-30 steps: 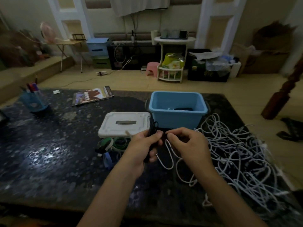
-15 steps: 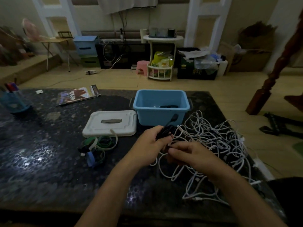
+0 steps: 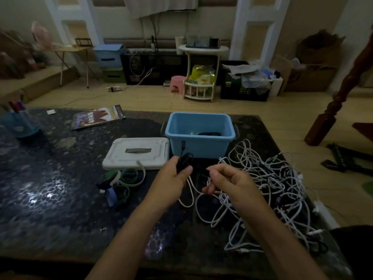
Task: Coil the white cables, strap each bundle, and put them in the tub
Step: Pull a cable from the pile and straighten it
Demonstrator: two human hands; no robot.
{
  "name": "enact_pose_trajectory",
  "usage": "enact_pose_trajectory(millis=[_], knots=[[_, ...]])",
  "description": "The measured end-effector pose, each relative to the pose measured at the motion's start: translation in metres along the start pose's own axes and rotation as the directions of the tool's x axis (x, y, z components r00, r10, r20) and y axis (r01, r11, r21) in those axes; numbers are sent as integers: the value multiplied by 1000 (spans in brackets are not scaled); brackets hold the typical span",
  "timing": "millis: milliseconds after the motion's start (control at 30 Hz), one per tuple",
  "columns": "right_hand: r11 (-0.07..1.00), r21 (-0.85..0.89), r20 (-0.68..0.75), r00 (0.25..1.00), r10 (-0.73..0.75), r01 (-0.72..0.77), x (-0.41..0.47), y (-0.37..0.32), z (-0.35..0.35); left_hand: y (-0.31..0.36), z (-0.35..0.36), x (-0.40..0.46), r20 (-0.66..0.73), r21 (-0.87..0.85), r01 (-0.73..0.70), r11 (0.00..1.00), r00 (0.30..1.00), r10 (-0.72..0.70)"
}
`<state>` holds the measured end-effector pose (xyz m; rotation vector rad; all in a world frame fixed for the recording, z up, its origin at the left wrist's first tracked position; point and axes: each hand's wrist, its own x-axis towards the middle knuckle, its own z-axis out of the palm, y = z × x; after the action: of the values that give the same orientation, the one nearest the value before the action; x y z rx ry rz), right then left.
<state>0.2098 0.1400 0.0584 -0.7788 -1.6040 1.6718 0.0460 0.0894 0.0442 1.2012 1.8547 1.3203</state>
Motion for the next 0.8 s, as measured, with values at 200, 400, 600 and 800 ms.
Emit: enact_pose_trajectory(millis=[200,400,600,800], knots=[[1000,-13,-44,999,-21,20,6,9,22,3,7,-7,87,-58,56,997,995,-51],[998,61,-96,995,38,-32,8,10,18,14,3,-11,279,-188,112,976,959,-56],[994,104,-137,990,40,-25,8,12,19,19,-1,-11,222,-246,185,951,966,-131],[998,-23,-161,985,57,-62,12,18,15,21,-1,-12,161,-234,148,961,981,-112]])
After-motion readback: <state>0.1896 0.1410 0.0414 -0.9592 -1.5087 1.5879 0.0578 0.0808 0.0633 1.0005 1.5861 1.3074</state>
